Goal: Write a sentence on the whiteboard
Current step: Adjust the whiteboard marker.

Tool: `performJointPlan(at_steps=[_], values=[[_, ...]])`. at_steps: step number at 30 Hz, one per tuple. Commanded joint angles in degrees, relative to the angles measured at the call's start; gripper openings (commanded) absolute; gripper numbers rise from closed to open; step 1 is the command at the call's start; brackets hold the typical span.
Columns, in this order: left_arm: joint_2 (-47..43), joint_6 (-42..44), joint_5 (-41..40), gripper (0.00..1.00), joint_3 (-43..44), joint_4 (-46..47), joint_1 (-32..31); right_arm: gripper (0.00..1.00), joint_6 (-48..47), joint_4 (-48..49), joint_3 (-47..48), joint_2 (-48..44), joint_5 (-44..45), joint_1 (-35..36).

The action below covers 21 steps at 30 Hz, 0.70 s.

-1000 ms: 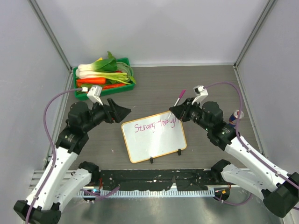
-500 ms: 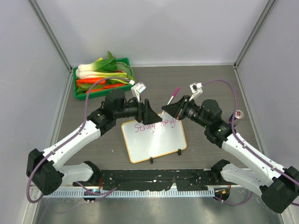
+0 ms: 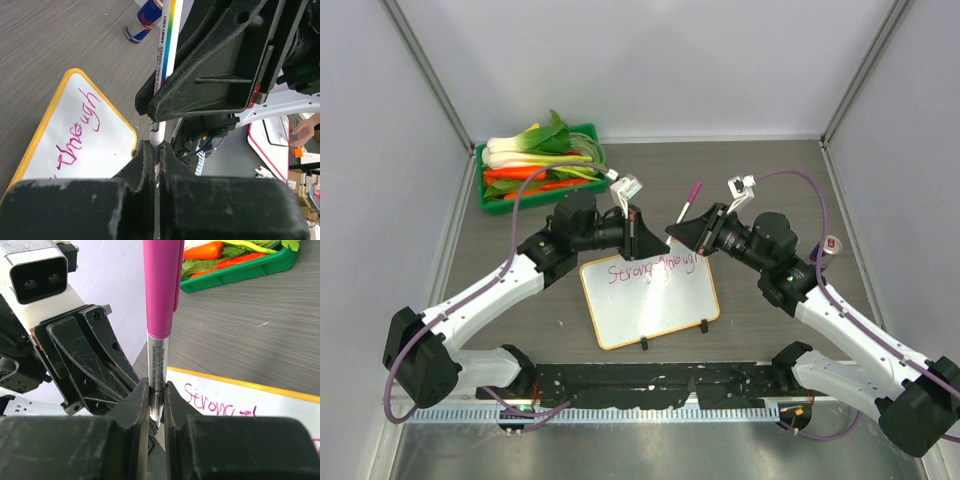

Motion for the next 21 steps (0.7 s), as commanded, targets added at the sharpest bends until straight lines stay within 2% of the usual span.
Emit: performJointPlan(at_steps=[1, 4, 6, 7, 8, 10, 11, 12, 13, 17, 21], values=[[-1.9, 0.8, -0.5, 0.00, 2.3, 1.3, -0.5, 0.01, 1.0, 3.1, 2.4, 0.2, -0.2, -0.1], [-3.8, 2.1, -3.2, 0.00, 2.4, -0.4, -0.6, 0.05, 1.1, 2.4, 3.0, 0.6, -0.9, -0.1], [-5.2, 3.3, -5.1, 0.00, 3.1, -3.9, -0.5, 0.15, 1.0, 1.7, 3.5, 0.6, -1.2, -0.1], [-5.8, 4.0, -5.6, 0.00, 3.4, -5.3, -0.5, 0.26, 0.4, 0.9, 4.1, 0.5, -1.6, -0.2], [-6.5, 4.9, -6.0, 0.00, 3.9, -6.8, -0.5, 0.32, 0.2, 0.4, 4.3, 0.4, -1.7, -0.2], [-7.4, 6.6, -6.4, 0.00, 5.1, -10.0, -0.6, 0.55, -1.0, -0.9, 4.7, -0.5, -1.7, -0.4], [-7.7, 7.2, -7.1, 0.00, 5.9, -11.7, -0.5, 0.59, -1.4, -1.8, 5.3, -1.0, -1.8, -0.5], [-8.1, 8.0, -7.7, 0.00, 6.4, -13.5, -0.6, 0.78, -2.1, -2.5, 5.8, -1.2, -1.9, -0.6], [-8.3, 8.8, -7.7, 0.00, 7.2, -15.3, -0.5, 0.81, -2.5, -4.0, 6.3, -1.7, -2.0, -0.8], [-9.3, 10.9, -6.4, 0.00, 9.7, -19.8, -0.5, 0.81, -5.3, -4.0, 7.4, -3.1, -7.0, -1.4], [-8.8, 13.4, -0.8, 0.00, 13.2, -24.8, -0.5, 0.81, -6.3, -2.0, 8.2, -2.5, -14.3, -1.4]])
